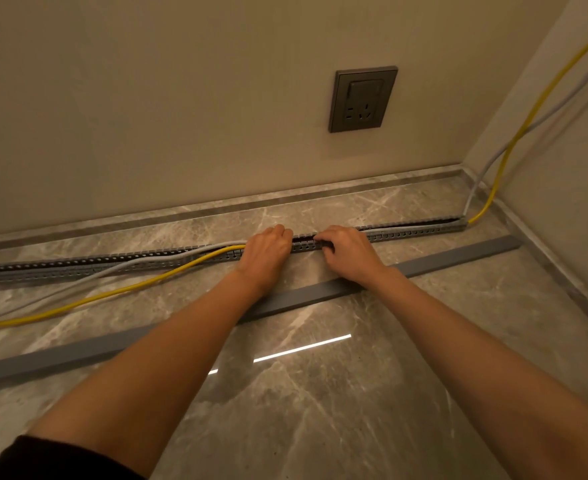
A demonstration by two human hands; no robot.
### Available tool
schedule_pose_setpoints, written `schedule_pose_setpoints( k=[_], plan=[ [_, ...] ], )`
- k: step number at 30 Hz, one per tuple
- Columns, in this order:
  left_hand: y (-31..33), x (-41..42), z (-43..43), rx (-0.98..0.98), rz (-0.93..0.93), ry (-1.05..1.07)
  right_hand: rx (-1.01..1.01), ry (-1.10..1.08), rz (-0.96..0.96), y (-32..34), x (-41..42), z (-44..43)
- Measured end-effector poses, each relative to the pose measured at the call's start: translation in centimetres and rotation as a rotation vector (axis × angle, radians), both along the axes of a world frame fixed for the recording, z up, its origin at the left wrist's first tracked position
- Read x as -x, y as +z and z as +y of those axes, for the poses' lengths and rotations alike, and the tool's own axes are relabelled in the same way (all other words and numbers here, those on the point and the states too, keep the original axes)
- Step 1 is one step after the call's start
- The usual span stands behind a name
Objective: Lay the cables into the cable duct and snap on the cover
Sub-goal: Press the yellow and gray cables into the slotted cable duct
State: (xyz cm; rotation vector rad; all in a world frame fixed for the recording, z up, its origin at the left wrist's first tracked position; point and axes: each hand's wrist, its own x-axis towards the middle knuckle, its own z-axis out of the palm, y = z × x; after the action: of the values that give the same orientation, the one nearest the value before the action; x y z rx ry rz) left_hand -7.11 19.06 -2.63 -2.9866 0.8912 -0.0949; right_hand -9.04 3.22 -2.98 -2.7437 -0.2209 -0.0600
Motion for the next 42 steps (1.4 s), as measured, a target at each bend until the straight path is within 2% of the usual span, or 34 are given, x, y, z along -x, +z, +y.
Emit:
schedule_pose_setpoints(
  k=[4,8,11,19,21,24,26,28,37,42],
  plan=[
    [0.7,-0.8,-0.2,0.017,0.066,0.071,-0.027,0.002,0.028,0.3,-0.1,-0.1],
    [0.7,-0.8,-0.5,0.003,0.040,0.026,-0.117,-0.059,0.000,0.0,0.1,-0.3],
    [0.1,-0.2,-0.4,0.013,0.014,-0.029,-0.040,-0.060,0.038,0.3,-0.5,-0.4],
    [0.4,-0.6,-0.4,0.066,0.076,0.067,0.168,-0.073,0.059,1.4,-1.2,0.6],
    [0.7,-1.0,0.0,0.141,0.126,0.053,0.228,-0.033,0.034,1.5,-1.2,0.8],
    [1.1,-1.0,1.3,0.425,0.188,0.081,0.269,0.020,-0.035,1.5,-0.9,1.4],
    [1.4,-1.0,2.5,0.572,0.145,0.181,0.231,0.046,-0.067,1.3,-0.9,2.0],
    [1.6,-1.1,3.9,0.623,0.125,0.285,0.168,0.048,-0.062,1.3,-0.9,2.7],
    [1.2,-0.6,10.4,0.287,0.202,0.362,-0.107,0.096,-0.039,0.7,-1.5,9.5],
    [1.4,-0.9,13.2,0.172,0.233,0.323,-0.328,-0.063,0.056,0.3,-2.2,13.0]
  ],
)
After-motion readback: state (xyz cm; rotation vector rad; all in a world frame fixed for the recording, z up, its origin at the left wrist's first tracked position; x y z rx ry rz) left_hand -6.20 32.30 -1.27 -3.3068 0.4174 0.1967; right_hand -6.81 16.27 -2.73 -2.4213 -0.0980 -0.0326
